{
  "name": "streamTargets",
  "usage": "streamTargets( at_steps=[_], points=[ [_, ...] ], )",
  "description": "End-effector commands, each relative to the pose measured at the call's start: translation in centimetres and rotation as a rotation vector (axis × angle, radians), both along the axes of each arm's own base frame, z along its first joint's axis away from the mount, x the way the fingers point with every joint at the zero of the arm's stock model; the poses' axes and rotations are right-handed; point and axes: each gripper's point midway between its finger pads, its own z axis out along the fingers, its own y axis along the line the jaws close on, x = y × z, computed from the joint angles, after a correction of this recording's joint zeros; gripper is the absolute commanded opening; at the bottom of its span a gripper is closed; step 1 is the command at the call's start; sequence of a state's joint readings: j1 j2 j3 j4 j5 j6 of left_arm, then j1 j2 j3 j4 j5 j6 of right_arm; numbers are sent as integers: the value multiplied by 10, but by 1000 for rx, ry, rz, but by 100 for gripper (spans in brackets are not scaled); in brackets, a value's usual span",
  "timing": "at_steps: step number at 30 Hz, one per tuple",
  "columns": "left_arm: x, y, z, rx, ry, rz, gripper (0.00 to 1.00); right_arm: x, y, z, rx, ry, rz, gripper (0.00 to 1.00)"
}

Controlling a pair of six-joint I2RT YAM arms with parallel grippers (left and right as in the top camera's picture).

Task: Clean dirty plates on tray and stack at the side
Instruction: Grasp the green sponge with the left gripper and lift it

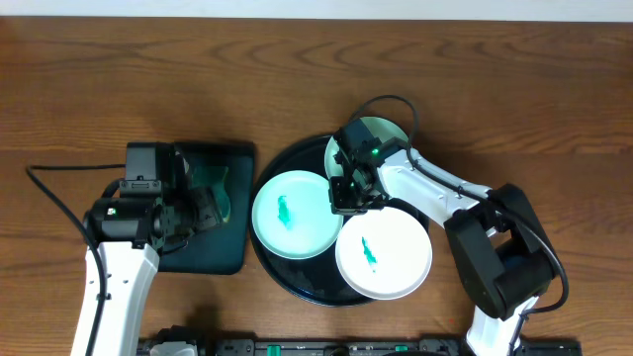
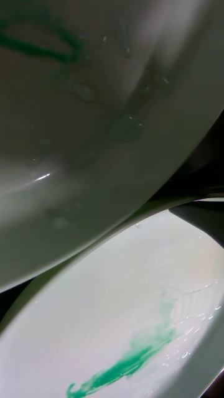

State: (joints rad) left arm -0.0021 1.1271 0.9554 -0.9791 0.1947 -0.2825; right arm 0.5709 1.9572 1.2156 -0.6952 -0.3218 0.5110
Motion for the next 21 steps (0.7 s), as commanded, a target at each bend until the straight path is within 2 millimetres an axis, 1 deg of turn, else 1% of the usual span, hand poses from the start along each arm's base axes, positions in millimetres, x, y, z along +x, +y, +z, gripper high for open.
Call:
streamTargets(
  at_steps=[1,4,7,10,14,21],
  points=[
    [8,14,1,80,-14,19,53,0,2,-4,-7,4,8,3],
    [13,18,-7,103,7,26,54,0,2,-4,-7,3,8,4],
    [23,18,-20,103,38,24,55,0,2,-4,-7,3,9,4],
    [38,17,-39,103,64,22,54,0,2,-4,-7,3,9,4],
    [54,17,-61,99,90,20,53,0,2,-4,-6,1,17,4],
    [65,17,-96,101,151,16,53,-1,1,-4,-10,5,23,4]
  ],
)
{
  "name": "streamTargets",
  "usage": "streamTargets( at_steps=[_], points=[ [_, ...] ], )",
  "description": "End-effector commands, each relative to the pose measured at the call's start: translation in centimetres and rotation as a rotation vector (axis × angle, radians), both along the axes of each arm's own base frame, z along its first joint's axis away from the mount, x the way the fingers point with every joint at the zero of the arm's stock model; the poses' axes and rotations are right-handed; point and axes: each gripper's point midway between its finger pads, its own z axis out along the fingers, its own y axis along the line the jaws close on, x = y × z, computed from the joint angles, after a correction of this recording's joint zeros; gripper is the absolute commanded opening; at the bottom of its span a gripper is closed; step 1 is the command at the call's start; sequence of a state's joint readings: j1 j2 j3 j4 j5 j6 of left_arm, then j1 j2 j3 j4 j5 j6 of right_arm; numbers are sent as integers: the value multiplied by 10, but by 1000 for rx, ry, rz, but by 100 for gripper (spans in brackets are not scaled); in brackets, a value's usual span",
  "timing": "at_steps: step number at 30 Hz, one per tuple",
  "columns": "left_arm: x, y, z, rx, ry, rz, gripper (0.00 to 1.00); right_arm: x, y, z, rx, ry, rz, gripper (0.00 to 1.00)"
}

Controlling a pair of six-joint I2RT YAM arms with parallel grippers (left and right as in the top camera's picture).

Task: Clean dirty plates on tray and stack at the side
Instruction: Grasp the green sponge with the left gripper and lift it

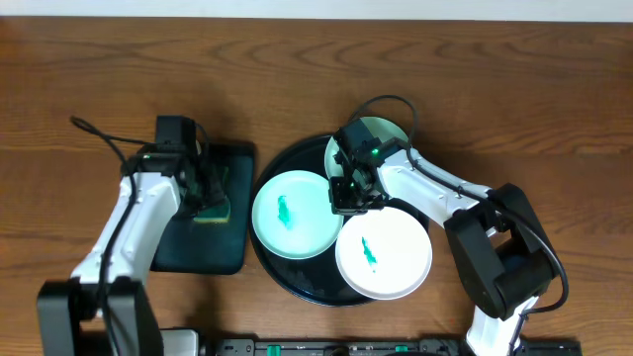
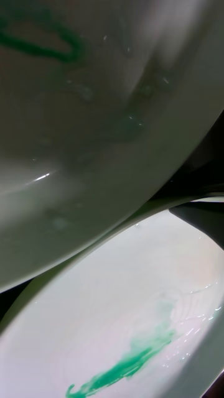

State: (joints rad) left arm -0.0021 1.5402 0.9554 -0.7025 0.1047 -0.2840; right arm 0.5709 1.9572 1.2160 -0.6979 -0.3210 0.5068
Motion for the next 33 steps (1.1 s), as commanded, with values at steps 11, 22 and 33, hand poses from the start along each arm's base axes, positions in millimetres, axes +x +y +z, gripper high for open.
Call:
streamTargets(
  at_steps=[11,22,33],
  points=[
    [28,1,-35,14,-3,-13,49,-3,0,-4,-15,16,19,4],
    [42,2,-38,24,-52,-25,7,-9,-4,-5,-28,34,34,3],
    [25,-8,-16,-36,-35,-28,7,-11,-5,-5,-32,37,46,1]
  ],
)
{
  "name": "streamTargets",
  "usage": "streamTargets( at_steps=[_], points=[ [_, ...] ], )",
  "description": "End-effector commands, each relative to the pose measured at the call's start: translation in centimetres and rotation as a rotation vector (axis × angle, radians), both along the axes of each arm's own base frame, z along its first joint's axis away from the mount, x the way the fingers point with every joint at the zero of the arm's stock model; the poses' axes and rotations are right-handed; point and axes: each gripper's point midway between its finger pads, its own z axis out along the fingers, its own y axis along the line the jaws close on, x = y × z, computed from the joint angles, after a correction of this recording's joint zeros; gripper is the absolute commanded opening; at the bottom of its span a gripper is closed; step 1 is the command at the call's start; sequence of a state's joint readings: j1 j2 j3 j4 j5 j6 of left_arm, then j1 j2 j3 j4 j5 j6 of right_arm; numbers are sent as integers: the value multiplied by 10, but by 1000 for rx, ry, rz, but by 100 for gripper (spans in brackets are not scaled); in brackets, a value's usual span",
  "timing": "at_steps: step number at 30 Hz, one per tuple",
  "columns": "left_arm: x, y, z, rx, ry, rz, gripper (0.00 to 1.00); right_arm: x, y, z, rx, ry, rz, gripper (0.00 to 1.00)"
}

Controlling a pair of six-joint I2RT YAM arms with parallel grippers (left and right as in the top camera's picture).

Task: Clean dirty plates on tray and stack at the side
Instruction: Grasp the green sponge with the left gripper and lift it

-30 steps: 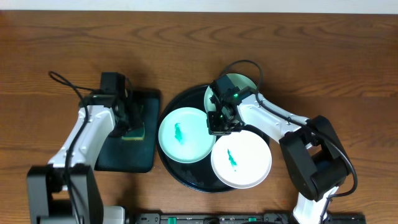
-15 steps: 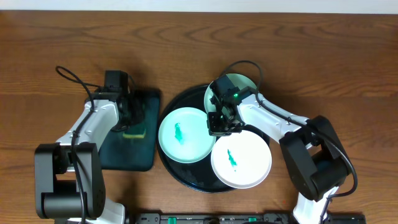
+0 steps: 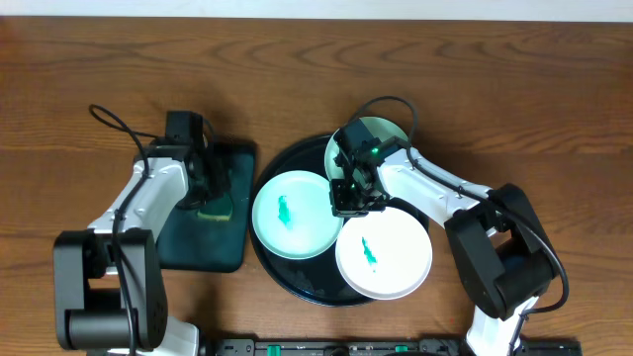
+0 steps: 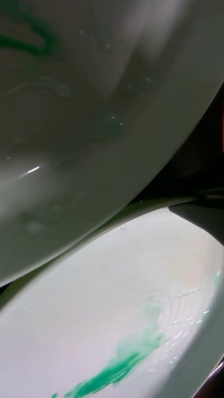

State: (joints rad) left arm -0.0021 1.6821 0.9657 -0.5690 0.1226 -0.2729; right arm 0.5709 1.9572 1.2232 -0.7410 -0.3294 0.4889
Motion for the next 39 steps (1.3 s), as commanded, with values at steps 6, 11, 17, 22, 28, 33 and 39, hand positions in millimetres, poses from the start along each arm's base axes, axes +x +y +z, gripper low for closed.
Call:
streamTargets(
  at_steps=[6,11,17,22,28,33,39],
  points=[
    [-7,1,36,8,-56,19,7,-3,-2,-6,-20,7,30,1],
    [-15,14,23,76,7,57,7,-3,-2,-6,-20,8,30,1],
    [-19,14,-3,76,83,64,7,-3,-2,-6,-20,7,30,1],
    [-17,10,-9,56,92,59,7,-3,-2,-6,-20,8,30,1],
    [-12,9,31,50,-23,62,7,-3,-2,-6,-20,7,30,1],
    [-22,10,80,46,-140,65,7,-3,-2,-6,-20,7,30,1],
    [-29,-4,119,-4,-266,-49,7,-2,-1,-6,-17,3,30,1]
  ],
)
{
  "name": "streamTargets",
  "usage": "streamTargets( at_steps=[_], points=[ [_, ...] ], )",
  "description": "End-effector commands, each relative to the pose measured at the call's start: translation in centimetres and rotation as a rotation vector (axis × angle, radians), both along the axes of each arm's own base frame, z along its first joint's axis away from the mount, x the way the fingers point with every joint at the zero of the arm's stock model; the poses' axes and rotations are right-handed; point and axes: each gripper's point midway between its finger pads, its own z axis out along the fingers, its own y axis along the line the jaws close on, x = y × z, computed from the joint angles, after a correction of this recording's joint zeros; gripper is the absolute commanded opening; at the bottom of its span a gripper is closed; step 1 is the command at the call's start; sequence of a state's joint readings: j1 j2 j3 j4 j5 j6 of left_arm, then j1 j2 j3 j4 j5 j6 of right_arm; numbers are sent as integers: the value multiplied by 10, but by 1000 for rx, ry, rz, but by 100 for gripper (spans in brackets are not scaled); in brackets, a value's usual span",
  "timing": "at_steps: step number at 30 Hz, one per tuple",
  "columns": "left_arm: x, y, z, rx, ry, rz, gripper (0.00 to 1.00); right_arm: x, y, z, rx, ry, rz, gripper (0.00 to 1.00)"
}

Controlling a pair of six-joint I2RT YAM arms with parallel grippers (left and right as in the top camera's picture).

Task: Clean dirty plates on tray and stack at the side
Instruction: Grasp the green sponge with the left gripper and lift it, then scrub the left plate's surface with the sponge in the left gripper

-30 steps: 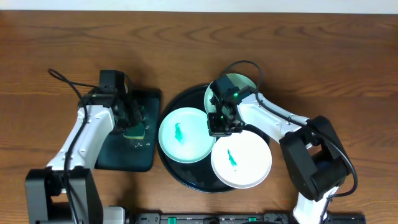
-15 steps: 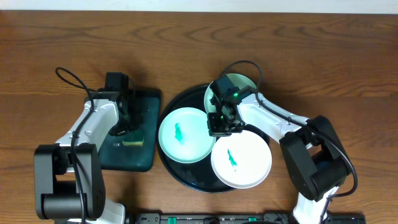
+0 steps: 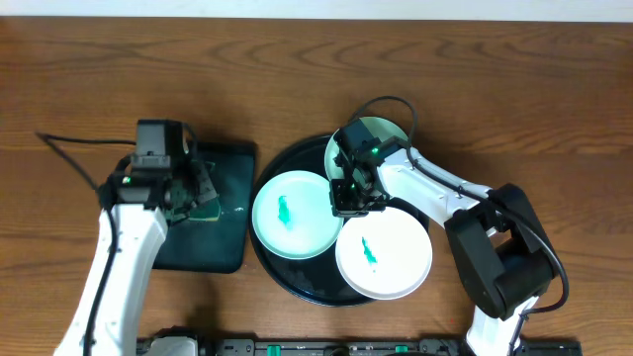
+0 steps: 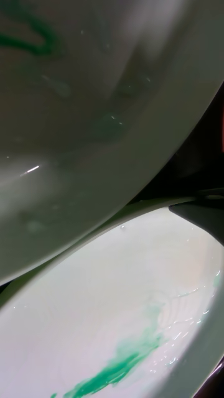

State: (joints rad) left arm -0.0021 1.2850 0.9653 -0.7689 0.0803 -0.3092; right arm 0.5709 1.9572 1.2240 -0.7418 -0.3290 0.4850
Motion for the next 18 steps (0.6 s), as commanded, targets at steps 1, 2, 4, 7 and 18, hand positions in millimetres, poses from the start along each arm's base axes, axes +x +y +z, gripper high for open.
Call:
streamTargets(
  at_steps=[1,2,4,7,18],
  points=[
    [2,-11,24,-12,-96,-117,7,-2,-1,-6,-17,4,26,1],
    [3,-11,30,-4,-122,-127,7,-2,-1,-6,-17,4,26,1],
    [5,-10,43,11,-181,-140,7,-2,-1,-6,-17,5,26,1],
    [8,-4,61,55,-259,-134,7,-3,-1,-6,-18,5,27,1],
    [9,3,62,84,-261,-104,7,-3,-1,-6,-18,6,27,1]
  ],
)
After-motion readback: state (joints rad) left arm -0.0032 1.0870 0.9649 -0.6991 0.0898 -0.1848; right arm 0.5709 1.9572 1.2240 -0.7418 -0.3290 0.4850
